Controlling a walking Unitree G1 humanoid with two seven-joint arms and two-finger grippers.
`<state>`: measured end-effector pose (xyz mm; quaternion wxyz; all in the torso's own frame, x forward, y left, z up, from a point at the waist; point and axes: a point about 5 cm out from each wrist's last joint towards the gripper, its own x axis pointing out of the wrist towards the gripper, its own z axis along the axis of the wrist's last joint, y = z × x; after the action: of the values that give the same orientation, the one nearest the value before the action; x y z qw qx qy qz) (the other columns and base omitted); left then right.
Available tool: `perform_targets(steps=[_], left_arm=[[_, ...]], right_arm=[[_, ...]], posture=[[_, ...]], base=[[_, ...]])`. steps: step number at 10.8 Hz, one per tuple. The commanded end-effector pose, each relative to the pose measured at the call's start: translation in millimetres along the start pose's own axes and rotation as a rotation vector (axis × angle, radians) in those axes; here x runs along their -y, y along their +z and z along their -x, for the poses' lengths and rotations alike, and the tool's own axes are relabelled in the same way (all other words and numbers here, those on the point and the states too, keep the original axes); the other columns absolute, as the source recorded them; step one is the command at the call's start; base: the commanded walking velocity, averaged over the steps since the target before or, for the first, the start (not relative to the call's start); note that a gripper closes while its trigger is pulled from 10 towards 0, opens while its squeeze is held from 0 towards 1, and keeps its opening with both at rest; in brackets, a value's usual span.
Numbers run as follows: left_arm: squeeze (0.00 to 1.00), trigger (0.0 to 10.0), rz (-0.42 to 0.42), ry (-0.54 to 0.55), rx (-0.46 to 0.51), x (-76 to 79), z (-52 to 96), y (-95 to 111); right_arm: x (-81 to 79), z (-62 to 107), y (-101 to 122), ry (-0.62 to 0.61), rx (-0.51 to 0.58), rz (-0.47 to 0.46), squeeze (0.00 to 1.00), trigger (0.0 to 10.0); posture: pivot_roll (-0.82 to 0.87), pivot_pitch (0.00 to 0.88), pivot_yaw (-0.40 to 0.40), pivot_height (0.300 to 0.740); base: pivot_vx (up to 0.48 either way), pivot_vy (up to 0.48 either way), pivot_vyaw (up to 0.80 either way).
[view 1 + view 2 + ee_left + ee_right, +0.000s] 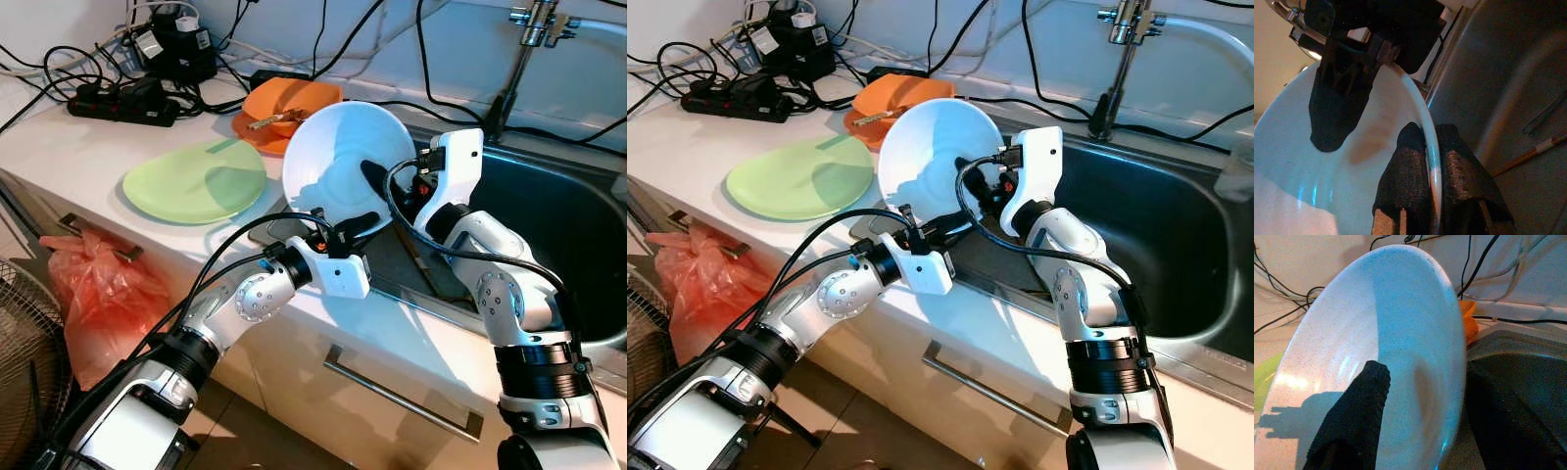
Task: Kitchen organization
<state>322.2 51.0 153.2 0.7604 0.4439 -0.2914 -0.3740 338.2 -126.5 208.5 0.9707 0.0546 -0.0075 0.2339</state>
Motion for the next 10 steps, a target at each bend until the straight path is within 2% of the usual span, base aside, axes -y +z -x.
perform_targets(steps=[1,10], left_arm=[[0.0,10.0,-0.008,0.031,0.053,-5.3,-0.4,8.2],[0.0,10.0,-0.063,0.012,0.05,-6.9,-0.9,6.0]], right_arm=[[15.0,3.5,-9.1,-0.084,-0.049,-0.01,0.0,0.0],[19.4,2.8,-8.5,-0.107,-0.052,-0.009,0.0,0.0]], posture=[[-0.03,0.0,0.026,0.74],[-0.04,0.0,0.026,0.74]], base=[[0.0,0.0,0.0],[0.0,0.0,0.0]])
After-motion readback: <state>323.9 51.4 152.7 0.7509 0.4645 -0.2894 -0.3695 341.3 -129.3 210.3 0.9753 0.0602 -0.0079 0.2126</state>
